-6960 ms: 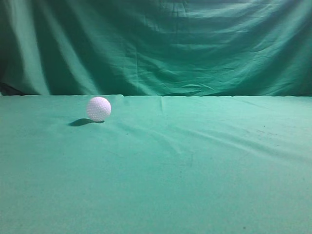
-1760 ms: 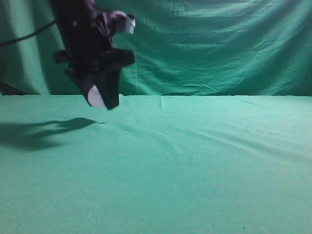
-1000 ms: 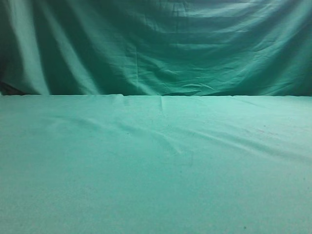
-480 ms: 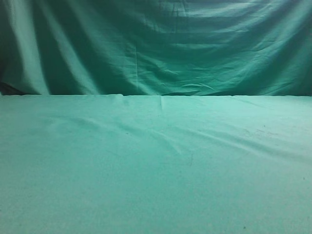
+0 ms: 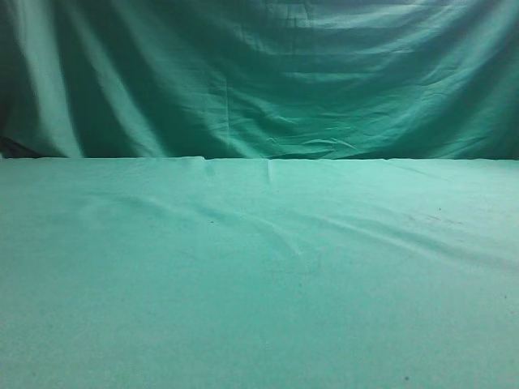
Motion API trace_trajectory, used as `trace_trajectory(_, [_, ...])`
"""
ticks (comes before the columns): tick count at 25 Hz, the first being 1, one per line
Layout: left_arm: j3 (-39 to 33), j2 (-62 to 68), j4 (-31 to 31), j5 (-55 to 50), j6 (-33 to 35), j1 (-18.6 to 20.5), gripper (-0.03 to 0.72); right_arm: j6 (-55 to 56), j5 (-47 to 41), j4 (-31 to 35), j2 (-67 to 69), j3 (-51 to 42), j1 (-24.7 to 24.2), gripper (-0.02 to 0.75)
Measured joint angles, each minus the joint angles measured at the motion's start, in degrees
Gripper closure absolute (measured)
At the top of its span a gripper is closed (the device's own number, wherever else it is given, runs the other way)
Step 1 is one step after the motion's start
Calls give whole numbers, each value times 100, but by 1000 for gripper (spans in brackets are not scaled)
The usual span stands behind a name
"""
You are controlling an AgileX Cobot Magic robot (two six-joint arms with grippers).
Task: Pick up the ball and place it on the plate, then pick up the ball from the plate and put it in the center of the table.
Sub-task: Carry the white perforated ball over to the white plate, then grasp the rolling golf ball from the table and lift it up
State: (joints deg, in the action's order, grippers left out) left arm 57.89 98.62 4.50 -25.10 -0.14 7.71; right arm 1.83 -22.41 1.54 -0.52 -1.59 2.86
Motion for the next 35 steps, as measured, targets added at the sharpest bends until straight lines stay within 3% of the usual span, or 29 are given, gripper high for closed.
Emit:
trace_trajectory(2, [36,0,-254,0,0,0,65,0,0,0,0,0,0,738])
trace_trajectory(5, [283,-24,-916,-49,0,0,50,0,0,0,0,0,0,738])
trace_trajectory(13, [1595,-403,-1870,-1630,113,0,615,0,0,0,0,0,0,738])
trace_trajectory(14, [1745,-467,-1960,-1857,267,0,645,0,0,0,0,0,0,738])
trace_trajectory(18, [1995,-933,-2703,-2391,1193,0,637,0,0,0,0,0,0,738])
trace_trajectory(21, [2014,-1427,-3068,-2574,1505,0,637,0,0,0,0,0,0,738])
trace_trajectory(25, [2014,-2173,-2870,-2749,1558,-167,637,0,0,0,0,0,0,738])
trace_trajectory(30, [2014,-2969,-2120,-2867,1425,-1175,637,0,0,0,0,0,0,738])
trace_trajectory(35, [2014,-3391,-1158,-2954,721,-2048,637,0,0,0,0,0,0,738])
